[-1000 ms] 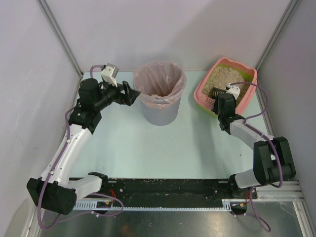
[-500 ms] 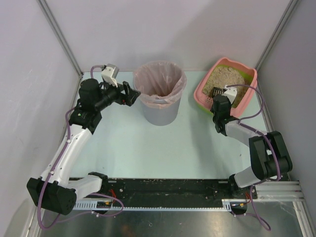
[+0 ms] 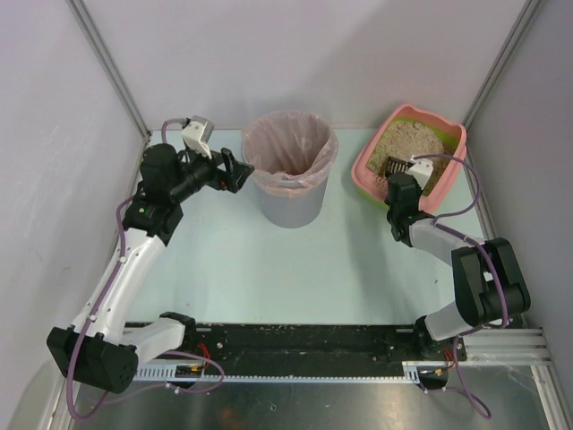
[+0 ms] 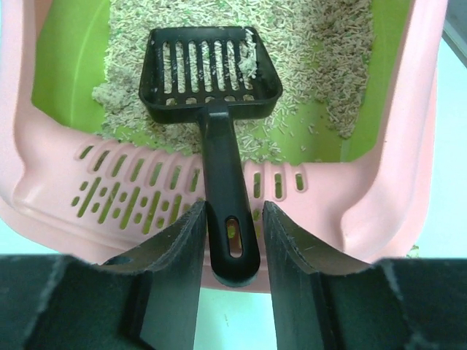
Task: Clean the litter box
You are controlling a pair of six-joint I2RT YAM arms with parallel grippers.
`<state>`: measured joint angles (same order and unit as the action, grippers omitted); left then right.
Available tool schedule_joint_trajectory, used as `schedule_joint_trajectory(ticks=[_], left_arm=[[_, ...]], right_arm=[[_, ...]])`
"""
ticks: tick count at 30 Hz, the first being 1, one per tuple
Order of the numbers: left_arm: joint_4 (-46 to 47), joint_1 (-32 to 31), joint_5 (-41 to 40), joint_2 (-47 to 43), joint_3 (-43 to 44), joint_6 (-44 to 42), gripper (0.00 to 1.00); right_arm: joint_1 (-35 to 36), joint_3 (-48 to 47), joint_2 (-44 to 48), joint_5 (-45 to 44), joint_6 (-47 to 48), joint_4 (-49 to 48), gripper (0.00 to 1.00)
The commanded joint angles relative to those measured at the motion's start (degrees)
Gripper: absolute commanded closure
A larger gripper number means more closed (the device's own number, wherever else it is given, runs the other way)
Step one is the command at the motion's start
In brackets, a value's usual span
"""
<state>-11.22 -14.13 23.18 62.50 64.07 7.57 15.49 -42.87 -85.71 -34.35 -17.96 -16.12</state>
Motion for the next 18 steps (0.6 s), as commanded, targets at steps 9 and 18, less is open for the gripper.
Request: schedule_joint_trajectory(ticks=[9, 18], left_arm=[[2.3, -0.3, 1.7, -1.9, -0.4, 0.2, 0.12], [2.3, -0.3, 1.5, -1.2, -0.5, 0.0, 0.12]], right_arm=[[-3.1, -1.2, 2.6, 3.2, -1.1, 3.5, 0.89], [-8.5, -11.9, 8.2, 11.6, -1.9, 20.4, 1.00]])
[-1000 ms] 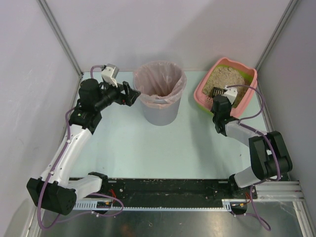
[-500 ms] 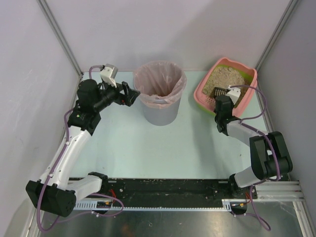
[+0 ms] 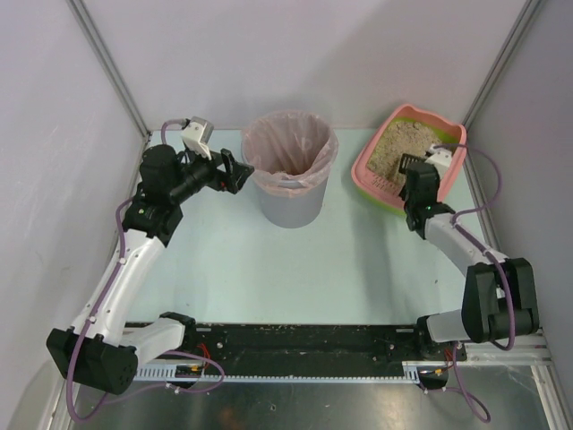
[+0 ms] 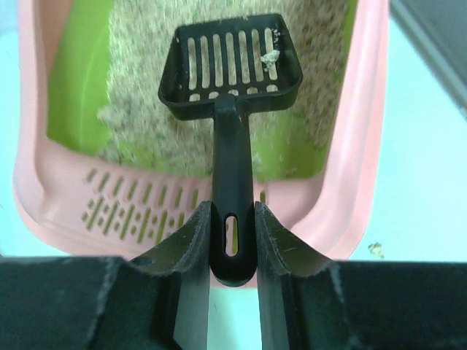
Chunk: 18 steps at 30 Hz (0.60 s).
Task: Clean the litter box
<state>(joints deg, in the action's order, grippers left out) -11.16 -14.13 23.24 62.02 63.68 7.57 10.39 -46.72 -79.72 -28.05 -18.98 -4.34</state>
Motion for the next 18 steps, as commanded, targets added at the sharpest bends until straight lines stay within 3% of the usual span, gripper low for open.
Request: schedule_joint_trajectory(ticks=[1, 8, 18], left_arm=[[2.3, -0.3, 1.6, -0.6, -0.1, 0.0, 0.12], [2.2, -0.3, 0.4, 0.4, -0.4, -0.6, 0.12], [2.2, -0.3, 0.7, 1.3, -0.5, -0.7, 0.12]], right_arm=[[-4.2, -11.4, 1.7, 6.8, -0.8, 10.6, 1.00], [-9.9, -26.8, -6.2, 17.3, -1.5, 26.9, 1.00], [-11.7, -46.7, -21.2, 19.4, 0.0, 41.0, 1.00]])
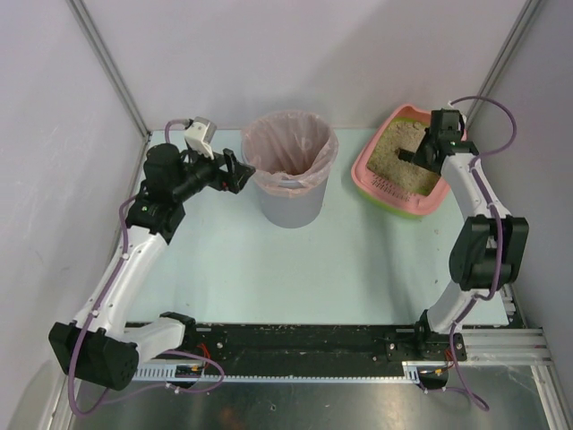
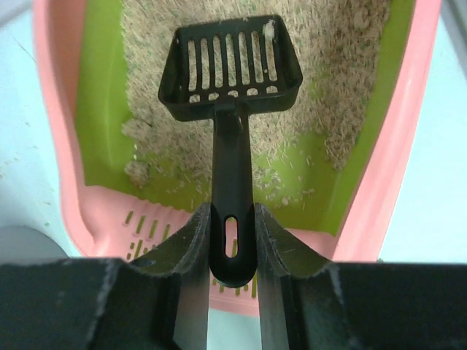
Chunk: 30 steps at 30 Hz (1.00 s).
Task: Clean the litter box
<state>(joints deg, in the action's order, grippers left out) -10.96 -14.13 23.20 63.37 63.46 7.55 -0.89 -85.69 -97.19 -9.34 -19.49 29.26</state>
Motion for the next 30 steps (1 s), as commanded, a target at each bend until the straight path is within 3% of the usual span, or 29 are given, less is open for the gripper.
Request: schedule_joint_trajectory(ticks=[1, 15, 20, 30], left_arm=[[2.0, -0.3, 0.8, 0.0, -0.3, -0.7, 0.12], [2.0, -0.3, 1.6, 2.1, -0.4, -0.3, 0.12], [2.1, -0.3, 1.7, 2.4, -0.4, -0.3, 0.12], [2.1, -0.3, 2.2, 3.3, -0.4, 0.0, 0.12]], right_arm=[[-0.4, -9.0, -4.9, -0.1, 0.6, 8.1, 1.00], [-1.3, -24.1, -19.8, 0.0, 0.8, 11.2, 1.00], [-1.0, -23.7, -21.5, -1.0, 0.6, 6.1, 1.00], [0.1, -12.7, -20.3, -4.5, 0.5, -8.9, 1.00]])
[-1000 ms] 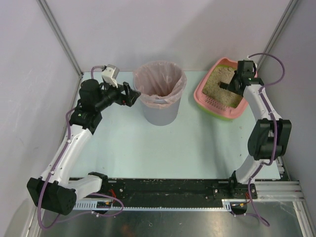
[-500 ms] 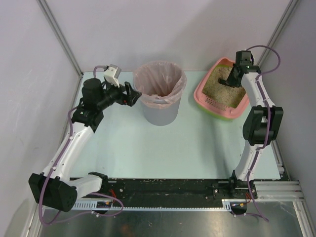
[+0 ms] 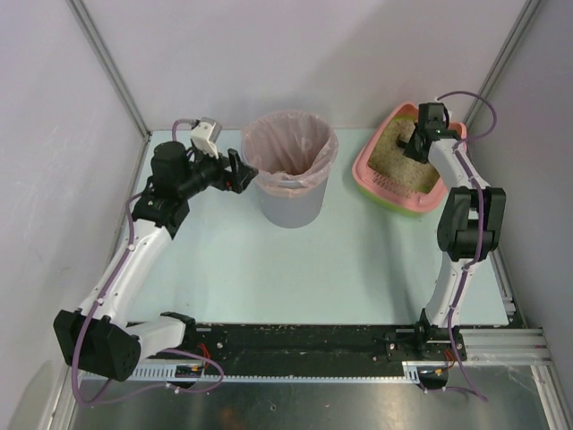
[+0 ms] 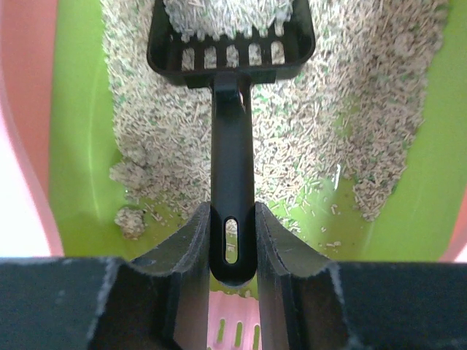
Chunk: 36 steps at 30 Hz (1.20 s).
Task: Clean the litter box
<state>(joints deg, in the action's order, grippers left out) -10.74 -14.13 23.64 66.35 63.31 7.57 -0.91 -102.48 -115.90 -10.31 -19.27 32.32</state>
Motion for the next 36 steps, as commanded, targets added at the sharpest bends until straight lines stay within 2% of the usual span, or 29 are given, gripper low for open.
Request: schedule_joint_trajectory(ticks=[1, 11, 28, 36], left_arm=[[1.8, -0.3, 1.8, 0.4, -0.2, 0.0, 0.12], [1.9, -0.3, 1.8, 0.7, -0.3, 0.1, 0.12], [1.9, -0.3, 2.0, 0.6, -0.2, 0.2, 0.12], [1.9, -0.3, 2.0, 0.5, -0.2, 0.1, 0.12]], right_arm=[[0.3, 6.0, -1.4, -4.0, 0.4, -14.2, 1.00], [0.7, 16.9, 2.3, -6.3, 2.8, -27.5, 1.00], [4.0, 18.5, 0.9, -3.3, 14.6, -37.4, 1.00], [4.2, 23.0, 2.6, -5.4, 14.2, -43.9, 1.00]])
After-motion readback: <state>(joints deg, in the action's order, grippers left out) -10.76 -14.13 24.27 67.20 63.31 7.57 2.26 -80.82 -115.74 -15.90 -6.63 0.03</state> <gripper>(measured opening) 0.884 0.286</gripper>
